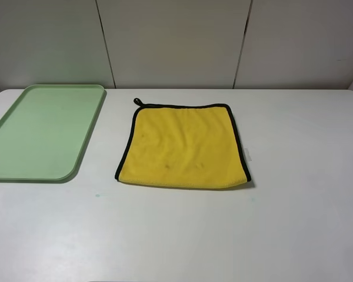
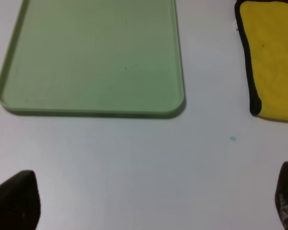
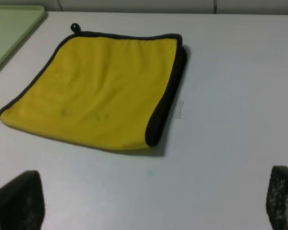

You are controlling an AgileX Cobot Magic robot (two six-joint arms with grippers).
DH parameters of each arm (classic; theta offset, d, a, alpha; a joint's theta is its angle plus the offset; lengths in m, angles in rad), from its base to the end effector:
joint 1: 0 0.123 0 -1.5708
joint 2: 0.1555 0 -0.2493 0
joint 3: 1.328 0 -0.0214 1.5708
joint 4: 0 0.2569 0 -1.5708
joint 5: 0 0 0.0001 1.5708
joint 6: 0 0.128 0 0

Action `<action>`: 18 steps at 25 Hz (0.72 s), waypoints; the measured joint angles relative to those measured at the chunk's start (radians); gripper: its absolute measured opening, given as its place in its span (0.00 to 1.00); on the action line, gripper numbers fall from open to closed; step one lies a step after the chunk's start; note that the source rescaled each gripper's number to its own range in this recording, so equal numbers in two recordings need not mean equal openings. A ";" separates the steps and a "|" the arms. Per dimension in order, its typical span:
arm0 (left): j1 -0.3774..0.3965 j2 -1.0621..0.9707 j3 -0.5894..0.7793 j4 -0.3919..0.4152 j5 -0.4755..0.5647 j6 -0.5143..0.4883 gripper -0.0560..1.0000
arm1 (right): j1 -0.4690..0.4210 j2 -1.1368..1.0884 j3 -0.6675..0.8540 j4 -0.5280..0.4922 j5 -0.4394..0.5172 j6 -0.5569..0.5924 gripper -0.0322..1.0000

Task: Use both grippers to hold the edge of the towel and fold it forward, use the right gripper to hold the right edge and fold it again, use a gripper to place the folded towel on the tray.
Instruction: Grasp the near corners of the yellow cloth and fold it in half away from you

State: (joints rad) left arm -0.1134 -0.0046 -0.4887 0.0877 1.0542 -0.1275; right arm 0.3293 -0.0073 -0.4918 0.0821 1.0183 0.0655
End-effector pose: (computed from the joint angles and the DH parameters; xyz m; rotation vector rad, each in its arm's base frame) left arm 0.0709 0.0017 0.2612 -0.0178 2.0415 -0.0458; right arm 0.0648 0.0316 0.2664 -0.2670 1.9996 0.3497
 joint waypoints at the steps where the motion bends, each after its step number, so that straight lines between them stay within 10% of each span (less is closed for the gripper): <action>1: 0.000 0.000 0.000 0.000 0.000 0.000 0.98 | 0.000 0.000 0.000 0.000 0.000 0.000 1.00; 18: 0.000 0.000 0.000 0.000 0.000 0.000 0.98 | 0.000 0.000 0.000 -0.001 0.000 0.000 1.00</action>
State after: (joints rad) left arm -0.1134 -0.0046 -0.4887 0.0877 1.0542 -0.1275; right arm 0.3293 -0.0073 -0.4918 0.0813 1.0183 0.0655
